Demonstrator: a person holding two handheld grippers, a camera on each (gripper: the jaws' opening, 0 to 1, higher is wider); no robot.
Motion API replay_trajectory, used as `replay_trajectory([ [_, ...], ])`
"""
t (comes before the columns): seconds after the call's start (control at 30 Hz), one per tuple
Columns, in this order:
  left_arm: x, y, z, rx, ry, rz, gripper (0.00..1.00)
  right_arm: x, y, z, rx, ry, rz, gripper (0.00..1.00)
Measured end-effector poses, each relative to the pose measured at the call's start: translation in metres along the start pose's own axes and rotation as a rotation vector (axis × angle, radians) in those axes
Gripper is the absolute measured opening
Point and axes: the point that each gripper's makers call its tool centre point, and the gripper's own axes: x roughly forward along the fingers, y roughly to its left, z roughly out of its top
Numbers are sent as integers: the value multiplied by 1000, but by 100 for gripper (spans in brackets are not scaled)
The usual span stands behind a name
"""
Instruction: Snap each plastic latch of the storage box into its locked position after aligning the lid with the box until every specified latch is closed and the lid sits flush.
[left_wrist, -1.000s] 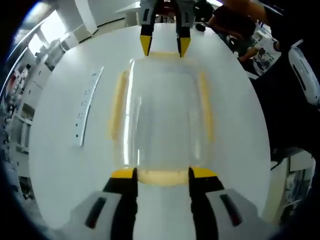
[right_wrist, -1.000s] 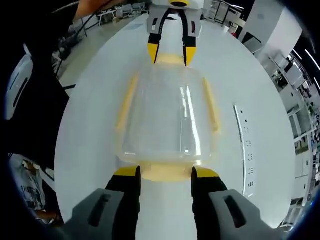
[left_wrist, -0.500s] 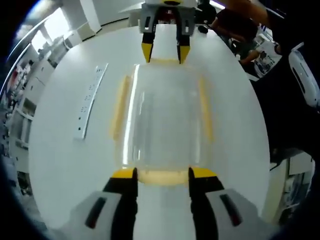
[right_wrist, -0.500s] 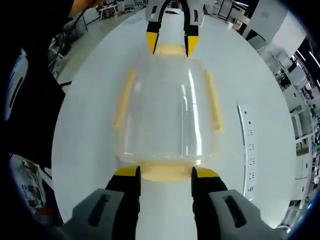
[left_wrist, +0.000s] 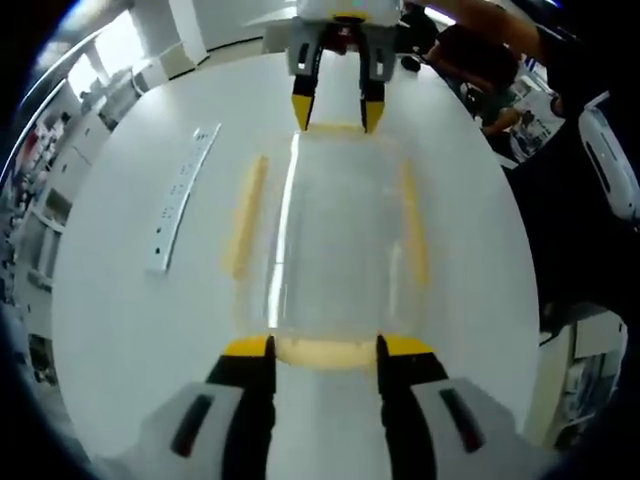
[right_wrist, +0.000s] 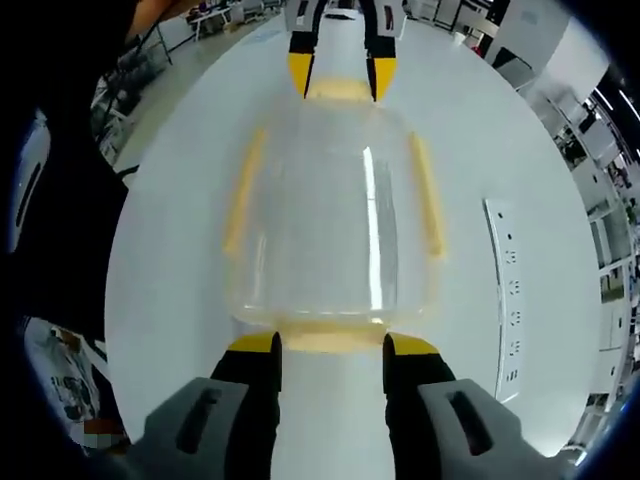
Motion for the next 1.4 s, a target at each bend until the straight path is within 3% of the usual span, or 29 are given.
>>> replay_trajectory([
  [0.4,1,0,-5,-17,-8,-10,40,1,-1,-1,11,3,10,40],
  [0.5,5,0,-14,-27,20,-8,39,1,-1,-1,14,1,9,40],
  [0.63,4,1,-16,-39,-21,-21,40,1,-1,-2,13,-5,1,40],
  [0.8,6,0,-16,-48,-30,-17,40,1,-1,-2,5,-18,-7,41],
  [1.03,10,-2,-35,-70,21,-22,33,4,-1,-6,-41,-24,-35,41],
  [1.17,2,4,-41,-83,27,21,33,1,-10,-15,-70,-13,-91,29],
  [1.33,-10,0,-30,-83,-46,45,33,-11,-12,-9,-29,-94,-125,30],
  [1.4,-19,0,-14,-82,-119,67,33,-22,-16,-7,-36,-121,-180,30],
])
